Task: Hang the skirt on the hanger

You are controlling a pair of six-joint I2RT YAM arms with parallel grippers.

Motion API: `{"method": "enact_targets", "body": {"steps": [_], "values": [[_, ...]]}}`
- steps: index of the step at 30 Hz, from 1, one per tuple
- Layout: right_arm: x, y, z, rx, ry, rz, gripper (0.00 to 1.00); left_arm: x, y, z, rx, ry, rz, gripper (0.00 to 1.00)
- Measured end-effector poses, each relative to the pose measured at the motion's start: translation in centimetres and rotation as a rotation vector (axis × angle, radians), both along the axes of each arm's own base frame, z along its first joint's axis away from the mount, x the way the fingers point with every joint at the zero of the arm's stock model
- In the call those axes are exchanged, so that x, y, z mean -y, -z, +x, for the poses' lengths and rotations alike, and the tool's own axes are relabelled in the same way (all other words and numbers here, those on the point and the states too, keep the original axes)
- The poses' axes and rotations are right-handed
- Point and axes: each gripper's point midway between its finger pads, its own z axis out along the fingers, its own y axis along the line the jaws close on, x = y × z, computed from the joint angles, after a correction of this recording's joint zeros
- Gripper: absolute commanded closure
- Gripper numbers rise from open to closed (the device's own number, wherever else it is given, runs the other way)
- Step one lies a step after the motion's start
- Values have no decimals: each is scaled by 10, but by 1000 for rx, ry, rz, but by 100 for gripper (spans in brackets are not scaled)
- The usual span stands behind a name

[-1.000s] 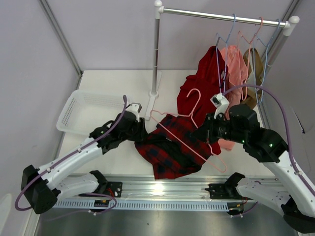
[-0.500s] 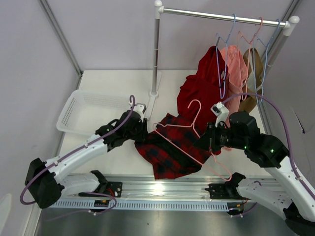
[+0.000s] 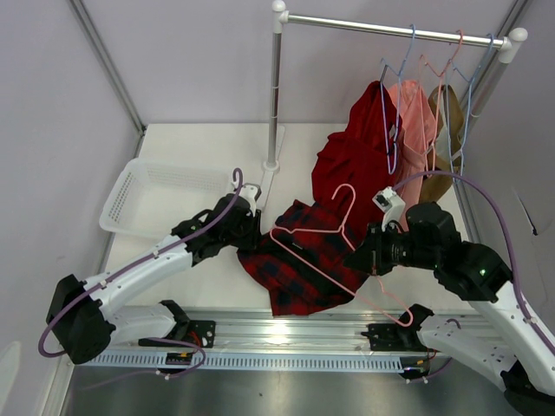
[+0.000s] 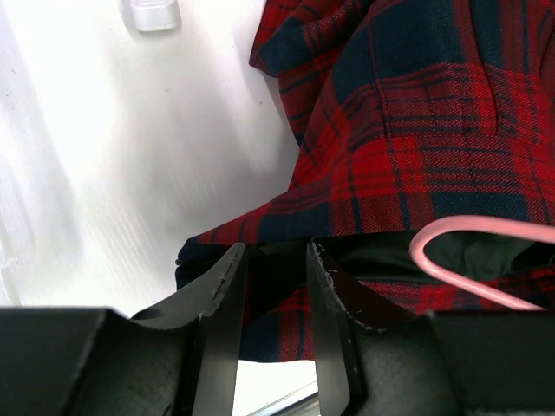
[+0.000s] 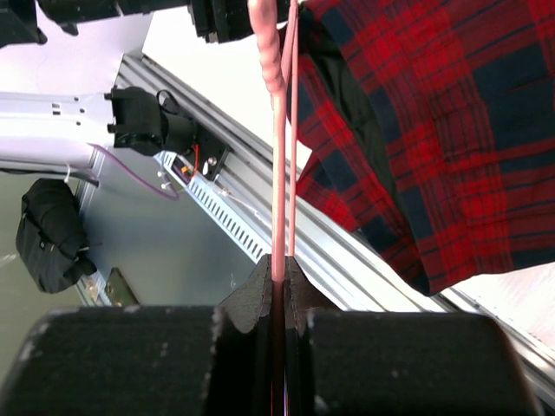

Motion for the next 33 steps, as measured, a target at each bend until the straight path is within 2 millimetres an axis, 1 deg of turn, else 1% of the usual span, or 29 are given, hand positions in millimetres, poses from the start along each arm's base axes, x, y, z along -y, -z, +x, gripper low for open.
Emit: {"method": "enact_targets", "body": {"steps": [3, 7, 11, 13, 17, 20, 28, 33], "values": [[-1, 4, -3, -16, -11, -1, 100, 0, 1, 0, -2, 2, 3, 68], [-3, 9, -6, -41, -28, 4, 100, 0, 1, 0, 0, 6, 6, 71], [-6, 20, -9, -72, -39, -1, 100, 0, 1, 0, 0, 7, 7, 74], [-8, 27, -10, -89, -42, -7, 100, 0, 1, 0, 1, 7, 7, 80], [-12, 37, -9, -111, -42, -11, 100, 0, 1, 0, 3, 11, 11, 87], [-16, 40, -9, -113, -44, 1, 100, 0, 1, 0, 3, 13, 12, 89], [-27, 47, -2, -105, -23, 25, 100, 0, 2, -1, -1, 16, 13, 91], [-30, 56, 5, -108, 15, 27, 100, -1, 2, -1, -4, 16, 17, 81]]}}
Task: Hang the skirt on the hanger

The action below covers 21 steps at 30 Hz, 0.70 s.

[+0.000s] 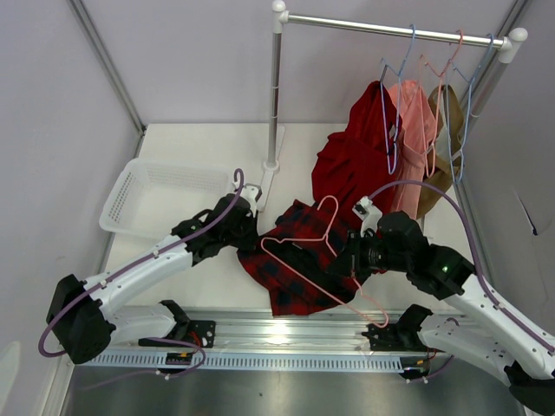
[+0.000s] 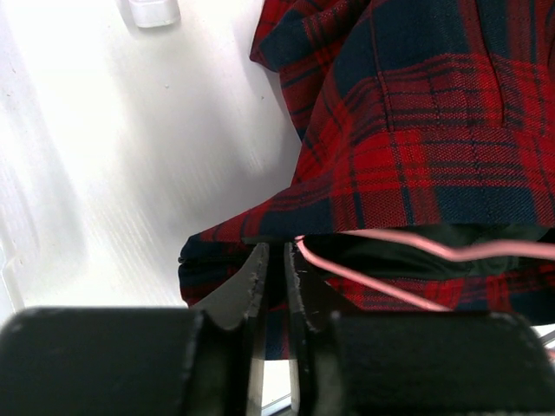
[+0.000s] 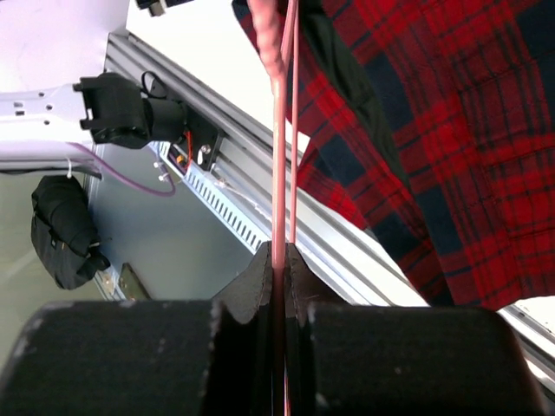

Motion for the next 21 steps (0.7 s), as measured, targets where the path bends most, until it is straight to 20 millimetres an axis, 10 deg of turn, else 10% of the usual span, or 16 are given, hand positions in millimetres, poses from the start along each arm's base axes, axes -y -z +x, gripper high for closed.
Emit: {"method": "enact_targets", "body": {"steps": [8, 21], "values": [[0, 4, 10, 22, 70, 18, 100, -2, -8, 1, 18, -7, -4, 50], [-3, 5, 9, 20, 87, 32, 100, -8, -8, 5, 32, -28, 14, 67]]}}
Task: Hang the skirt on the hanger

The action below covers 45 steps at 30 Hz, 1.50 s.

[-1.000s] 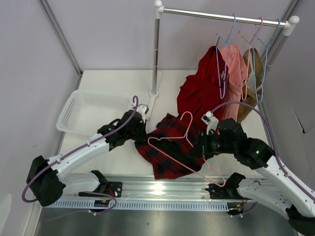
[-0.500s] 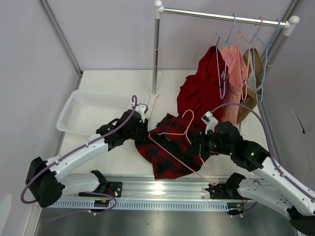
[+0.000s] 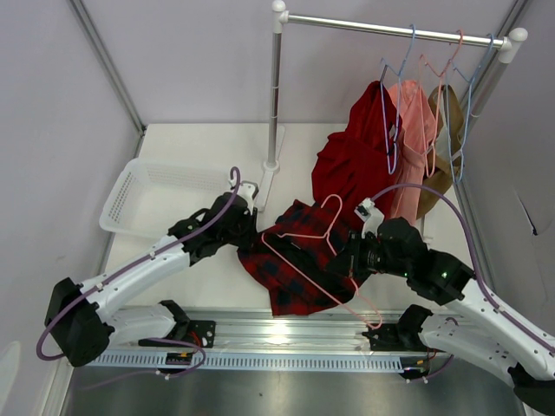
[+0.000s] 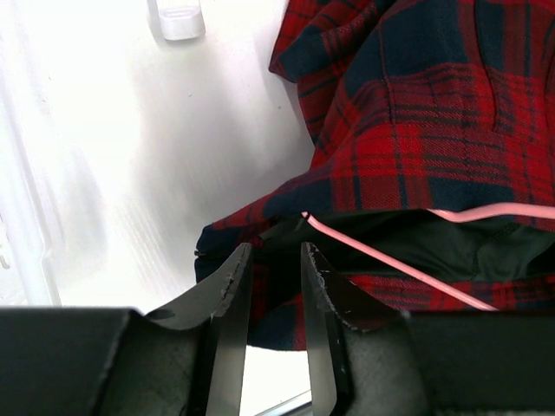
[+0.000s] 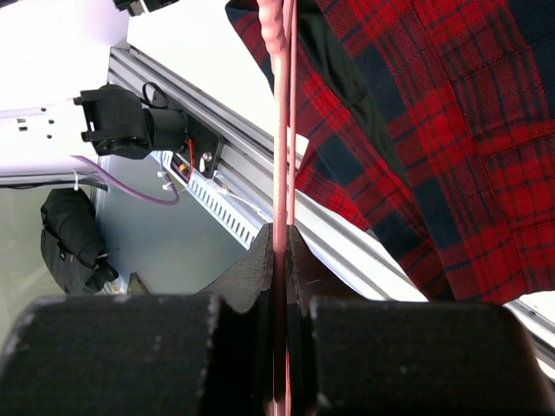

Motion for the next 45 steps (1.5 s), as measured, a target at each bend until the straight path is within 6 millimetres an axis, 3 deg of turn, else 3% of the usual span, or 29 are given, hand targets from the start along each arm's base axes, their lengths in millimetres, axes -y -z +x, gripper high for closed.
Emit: {"method": "enact_targets", "body": {"steps": [15, 21, 23, 30, 32, 45], "values": [[6, -4, -5, 16, 3, 9, 100, -4, 23, 10, -41, -3, 54, 63], [6, -5, -4, 18, 5, 10, 100, -1, 23, 11, -42, 13, 47, 63], [6, -5, -4, 18, 5, 10, 100, 1, 22, 11, -39, 18, 36, 66], [6, -4, -7, 14, -2, 5, 100, 5, 22, 13, -40, 26, 21, 95], [6, -3, -8, 11, -8, 2, 100, 5, 22, 13, -41, 25, 20, 99], [3, -13, -23, 12, -93, 28, 100, 7, 22, 12, -44, 33, 12, 100]]}}
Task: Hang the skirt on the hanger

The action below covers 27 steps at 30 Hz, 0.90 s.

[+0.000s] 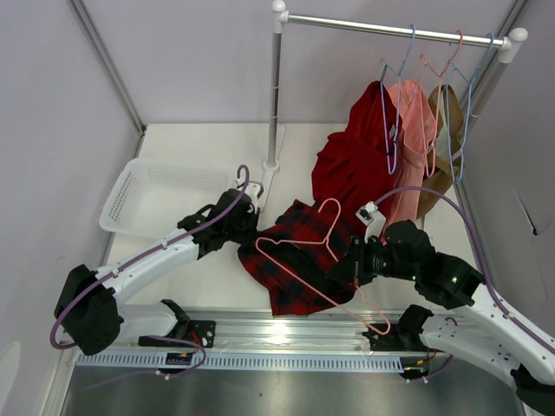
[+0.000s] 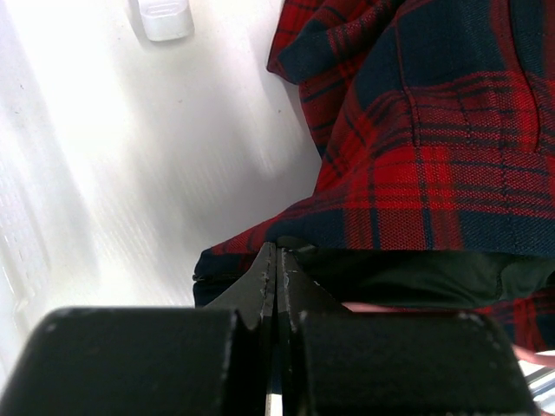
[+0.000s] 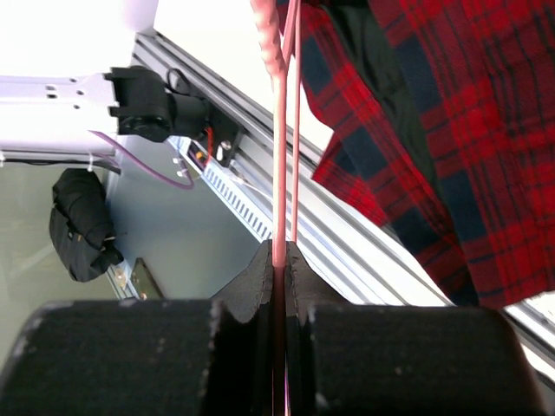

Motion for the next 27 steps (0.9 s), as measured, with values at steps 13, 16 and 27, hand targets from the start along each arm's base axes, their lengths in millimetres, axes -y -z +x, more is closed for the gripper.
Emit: {"method": "enact_targets", "body": {"steps": [13, 16, 27], "values": [[-13, 9, 16, 29, 18, -36, 100, 2, -9, -2, 17, 10, -28, 100], [-14, 12, 19, 40, 28, -47, 100, 2, -11, -3, 19, 12, -31, 100], [-17, 14, 26, 79, 39, -66, 100, -1, -9, -7, 1, 16, -21, 100]]}}
